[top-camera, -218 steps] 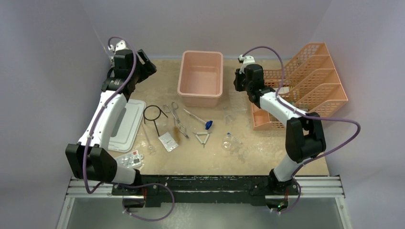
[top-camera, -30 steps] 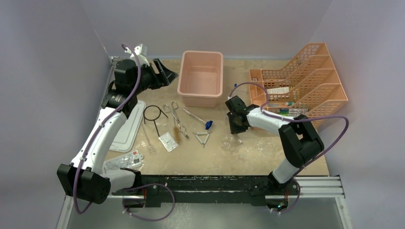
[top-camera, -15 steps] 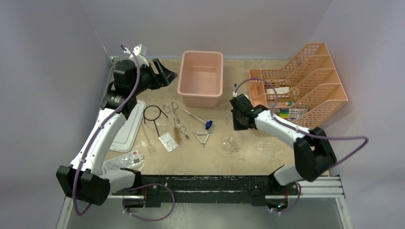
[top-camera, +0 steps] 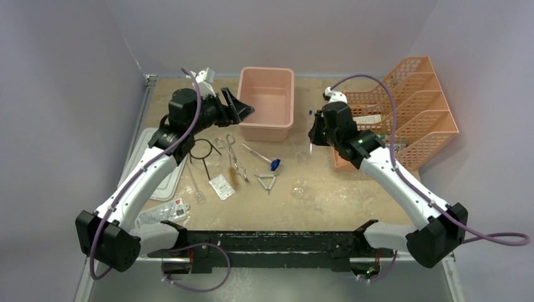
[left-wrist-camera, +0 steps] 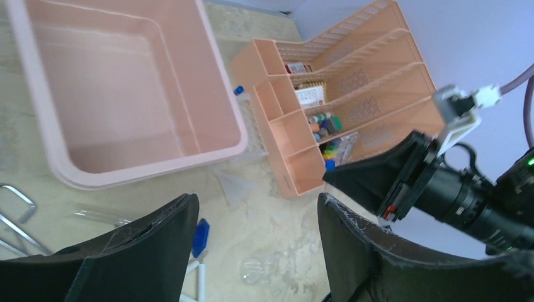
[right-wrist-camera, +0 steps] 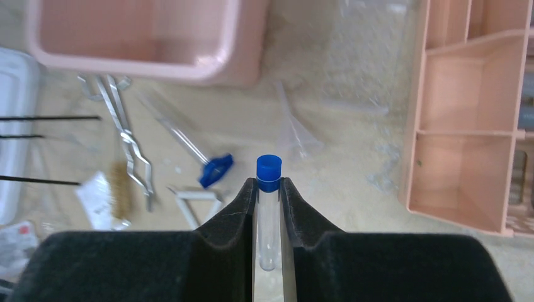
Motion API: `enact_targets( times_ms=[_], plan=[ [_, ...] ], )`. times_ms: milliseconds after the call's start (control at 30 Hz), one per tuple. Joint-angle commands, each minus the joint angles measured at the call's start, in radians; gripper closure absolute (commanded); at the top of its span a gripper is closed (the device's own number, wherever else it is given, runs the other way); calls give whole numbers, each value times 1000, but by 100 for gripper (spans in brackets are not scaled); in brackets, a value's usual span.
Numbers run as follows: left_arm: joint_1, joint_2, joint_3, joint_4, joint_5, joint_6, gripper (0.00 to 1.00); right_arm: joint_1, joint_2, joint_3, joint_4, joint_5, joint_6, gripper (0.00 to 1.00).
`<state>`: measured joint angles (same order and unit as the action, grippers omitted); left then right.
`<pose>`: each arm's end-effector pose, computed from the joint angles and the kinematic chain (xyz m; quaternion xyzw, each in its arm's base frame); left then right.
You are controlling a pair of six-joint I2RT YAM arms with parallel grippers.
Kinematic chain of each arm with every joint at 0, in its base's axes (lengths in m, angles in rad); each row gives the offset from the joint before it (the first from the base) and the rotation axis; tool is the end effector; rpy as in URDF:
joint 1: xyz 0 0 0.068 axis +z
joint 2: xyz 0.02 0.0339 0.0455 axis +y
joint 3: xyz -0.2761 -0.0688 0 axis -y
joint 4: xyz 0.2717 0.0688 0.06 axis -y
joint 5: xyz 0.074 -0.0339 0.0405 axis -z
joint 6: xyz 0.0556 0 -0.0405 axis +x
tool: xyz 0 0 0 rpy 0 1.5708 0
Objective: Organize the chemistry lab equipment
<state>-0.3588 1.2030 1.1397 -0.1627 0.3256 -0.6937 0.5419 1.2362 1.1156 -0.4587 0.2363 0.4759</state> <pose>0.2926 -0.1287 0.3854 -0.0291 0.7780 -0.4184 0.4678 0.2752 0.1505 0.3311 0.0272 0.8749 0.1396 0.4630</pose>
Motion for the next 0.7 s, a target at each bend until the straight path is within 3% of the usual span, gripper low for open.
enact_targets(
  times_ms=[0, 200, 500, 667],
  plan=[
    [-83, -1, -25, 130, -39, -51, 32, -3, -35, 102, 93, -42, 64, 85],
    [-178, 43, -86, 313, -64, -165, 33, -2, -45, 152, 223, -141, 159, 85],
    [-263, 92, -93, 408, -32, -196, 34, -4, -53, 162, 354, -265, 311, 84],
    [-282, 107, -101, 473, 5, -226, 40, -5, -51, 167, 383, -308, 345, 84]
  ],
)
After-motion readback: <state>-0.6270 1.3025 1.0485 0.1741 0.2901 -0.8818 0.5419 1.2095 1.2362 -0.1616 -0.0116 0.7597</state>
